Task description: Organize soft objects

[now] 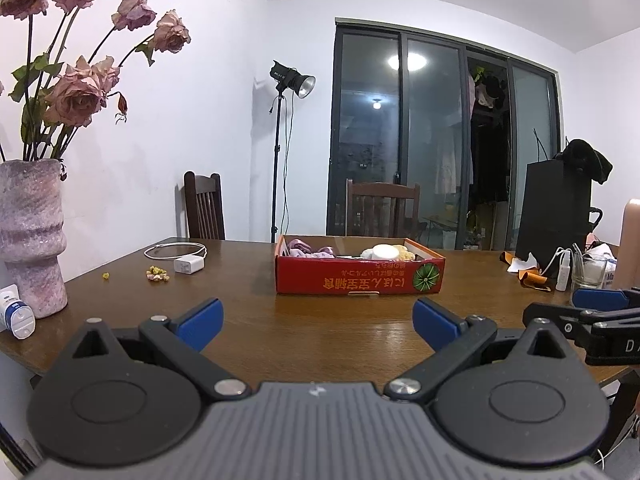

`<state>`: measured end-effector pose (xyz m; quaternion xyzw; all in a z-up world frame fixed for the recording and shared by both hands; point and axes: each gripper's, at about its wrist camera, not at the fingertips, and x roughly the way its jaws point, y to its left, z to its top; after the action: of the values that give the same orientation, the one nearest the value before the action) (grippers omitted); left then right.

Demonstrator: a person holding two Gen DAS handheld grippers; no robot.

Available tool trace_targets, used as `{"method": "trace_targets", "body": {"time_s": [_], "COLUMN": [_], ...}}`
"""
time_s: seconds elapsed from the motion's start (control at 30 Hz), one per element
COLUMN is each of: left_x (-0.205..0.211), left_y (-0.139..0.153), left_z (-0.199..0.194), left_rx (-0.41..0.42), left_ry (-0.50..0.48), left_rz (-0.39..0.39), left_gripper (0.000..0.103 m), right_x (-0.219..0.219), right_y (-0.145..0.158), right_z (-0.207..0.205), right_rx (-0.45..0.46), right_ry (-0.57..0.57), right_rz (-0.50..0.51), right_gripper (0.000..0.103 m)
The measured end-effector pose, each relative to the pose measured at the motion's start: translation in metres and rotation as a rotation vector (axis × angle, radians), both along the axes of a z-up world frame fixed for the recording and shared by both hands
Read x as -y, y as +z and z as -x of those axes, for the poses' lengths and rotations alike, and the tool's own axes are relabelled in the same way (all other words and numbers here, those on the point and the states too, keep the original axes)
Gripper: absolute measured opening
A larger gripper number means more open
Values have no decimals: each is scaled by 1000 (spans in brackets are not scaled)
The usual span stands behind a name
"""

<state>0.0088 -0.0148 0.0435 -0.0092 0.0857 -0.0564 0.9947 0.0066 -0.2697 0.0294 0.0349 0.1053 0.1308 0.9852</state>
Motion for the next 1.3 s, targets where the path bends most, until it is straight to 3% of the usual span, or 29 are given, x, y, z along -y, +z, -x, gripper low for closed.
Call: {"method": "trace_targets", "body": {"time_s": [1.3], "left_x": [-1], "left_y": [1], "left_z": [2], "left_rx": [17], "left_ry": [-12], "left_rz": [3], "left_gripper": [103], "right_x": [0], "right_y": [-1], "right_z": [1], "right_rx": [3], "right_ry": [-11], "right_rz": [-3], "right_gripper": [99]}}
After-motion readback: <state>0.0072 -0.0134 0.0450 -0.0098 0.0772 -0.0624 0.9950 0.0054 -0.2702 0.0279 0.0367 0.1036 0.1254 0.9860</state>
